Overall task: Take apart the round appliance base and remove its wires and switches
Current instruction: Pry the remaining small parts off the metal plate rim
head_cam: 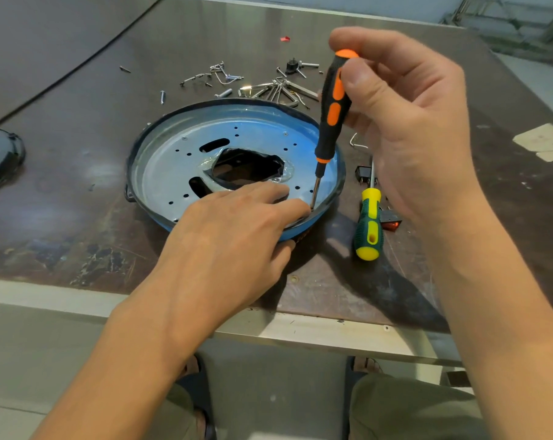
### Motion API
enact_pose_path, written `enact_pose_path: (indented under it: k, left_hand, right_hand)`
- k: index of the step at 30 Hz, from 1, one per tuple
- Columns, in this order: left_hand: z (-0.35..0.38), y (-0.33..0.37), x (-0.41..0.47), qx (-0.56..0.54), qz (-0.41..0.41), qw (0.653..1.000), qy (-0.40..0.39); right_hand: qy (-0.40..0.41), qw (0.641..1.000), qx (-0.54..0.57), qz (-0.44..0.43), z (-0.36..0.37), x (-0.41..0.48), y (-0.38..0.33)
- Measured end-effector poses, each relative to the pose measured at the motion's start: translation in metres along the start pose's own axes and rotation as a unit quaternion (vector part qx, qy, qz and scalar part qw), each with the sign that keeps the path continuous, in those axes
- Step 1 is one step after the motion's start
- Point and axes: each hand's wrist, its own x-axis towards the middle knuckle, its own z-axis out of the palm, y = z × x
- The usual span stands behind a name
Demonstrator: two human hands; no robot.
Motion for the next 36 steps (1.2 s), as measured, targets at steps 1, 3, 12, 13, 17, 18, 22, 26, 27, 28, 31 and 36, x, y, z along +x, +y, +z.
enact_pose_path:
  k: [1, 3, 12, 13, 17, 18, 22, 26, 27, 28, 31, 36]
  left_hand:
    - [-0.0002, 0.0000, 0.0001, -0.001, 0.001, 1.000, 0.001]
    - [-0.0008, 0.0004, 0.0005, -0.002, 0.000, 1.000, 0.000]
    - [0.0007, 0.0003, 0.0004, 0.001, 0.000, 1.000, 0.001]
    - [0.0011, 0.0002, 0.0004, 0.001, -0.001, 1.000, 0.000]
    - [0.0016, 0.0000, 0.0003, 0.001, -0.001, 1.000, -0.002]
    - [0.0011, 0.0003, 0.0001, 0.000, -0.002, 1.000, -0.004]
    - [0.0000, 0.0018, -0.0002, 0.002, -0.005, 1.000, -0.010]
    - [-0.0012, 0.0011, -0.0002, 0.000, -0.007, 1.000, -0.010]
    - [-0.0012, 0.0013, -0.0003, 0.000, -0.007, 1.000, -0.008]
    - [-0.0011, 0.0014, -0.0003, 0.001, -0.005, 1.000, -0.006]
    - [0.0001, 0.0012, -0.0006, 0.005, 0.002, 1.000, 0.005]
    - [0.0007, 0.0007, -0.0006, -0.002, 0.003, 1.000, 0.010]
  right_hand:
    - [-0.006, 1.000, 0.002, 0.007, -0.0010, -0.0002, 0.0003]
    - [-0.012, 1.000, -0.001, 0.014, -0.0020, -0.0008, 0.0004]
    - [-0.035, 0.999, -0.015, 0.001, -0.0026, -0.0014, 0.0000]
    - [-0.028, 1.000, -0.009, 0.004, -0.0020, -0.0015, 0.0002]
    - [-0.002, 0.999, -0.033, -0.020, 0.0035, -0.0015, -0.0018]
    - [0.003, 0.998, -0.047, -0.034, 0.0036, -0.0011, -0.0018]
    - [-0.029, 0.997, -0.047, -0.052, -0.0013, -0.0001, -0.0007]
    - [-0.069, 0.996, -0.049, -0.039, -0.0038, -0.0014, -0.0042]
    - [-0.066, 0.995, -0.061, -0.039, -0.0035, -0.0022, -0.0053]
    - [-0.058, 0.995, -0.071, -0.043, -0.0027, -0.0028, -0.0062]
    - [-0.034, 0.995, -0.073, -0.057, -0.0026, -0.0020, -0.0058]
    - [-0.061, 0.997, -0.021, -0.040, -0.0050, 0.0000, -0.0012]
